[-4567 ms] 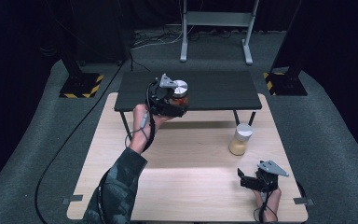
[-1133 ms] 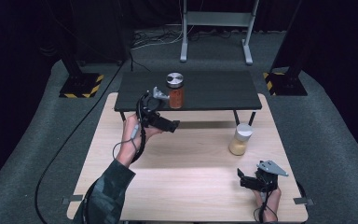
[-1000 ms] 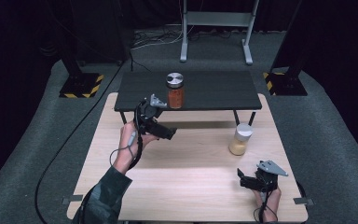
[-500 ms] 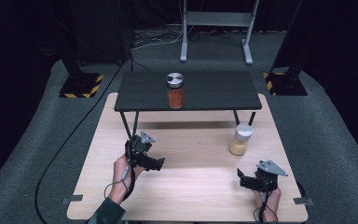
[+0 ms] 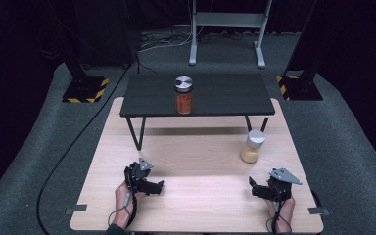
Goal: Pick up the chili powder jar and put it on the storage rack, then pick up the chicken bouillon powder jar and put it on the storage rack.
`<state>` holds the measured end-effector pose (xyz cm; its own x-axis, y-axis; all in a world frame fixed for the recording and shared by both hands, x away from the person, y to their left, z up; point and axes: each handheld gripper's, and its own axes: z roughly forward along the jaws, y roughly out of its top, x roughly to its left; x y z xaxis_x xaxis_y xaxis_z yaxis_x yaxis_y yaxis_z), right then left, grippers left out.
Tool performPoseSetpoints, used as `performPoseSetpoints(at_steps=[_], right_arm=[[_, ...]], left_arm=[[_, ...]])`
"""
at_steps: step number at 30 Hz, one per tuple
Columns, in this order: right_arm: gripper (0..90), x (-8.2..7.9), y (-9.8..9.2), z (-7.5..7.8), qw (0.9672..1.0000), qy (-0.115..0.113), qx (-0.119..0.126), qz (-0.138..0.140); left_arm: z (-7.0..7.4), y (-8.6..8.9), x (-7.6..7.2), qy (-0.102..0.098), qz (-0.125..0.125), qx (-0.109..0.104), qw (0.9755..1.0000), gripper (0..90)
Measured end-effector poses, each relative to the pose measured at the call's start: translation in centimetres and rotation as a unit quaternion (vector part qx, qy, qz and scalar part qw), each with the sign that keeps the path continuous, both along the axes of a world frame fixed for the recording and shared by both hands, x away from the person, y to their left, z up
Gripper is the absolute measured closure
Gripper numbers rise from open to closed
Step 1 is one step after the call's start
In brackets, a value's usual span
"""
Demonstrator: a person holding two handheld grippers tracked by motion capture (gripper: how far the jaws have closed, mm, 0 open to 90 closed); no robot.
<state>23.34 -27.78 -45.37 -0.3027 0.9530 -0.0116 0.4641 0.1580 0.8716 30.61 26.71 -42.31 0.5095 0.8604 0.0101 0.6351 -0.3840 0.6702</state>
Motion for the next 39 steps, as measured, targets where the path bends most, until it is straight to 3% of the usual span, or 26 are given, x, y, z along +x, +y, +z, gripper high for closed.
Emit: performPoseSetpoints(at_steps=[9, 39], right_arm=[[0.0, -0.1, 0.1, 0.0, 1.0000, -0.003, -0.001, -0.004], [0.0, -0.2, 0.4, -0.1, 0.9999, -0.005, -0.006, -0.007]], left_arm=[[-1.3, 0.8, -1.1, -0.027, 0.002, -0.023, 0.9994, 0.0], [-1.3, 0.7, -1.3, -0.028, 0.008, -0.024, 0.9993, 0.1]])
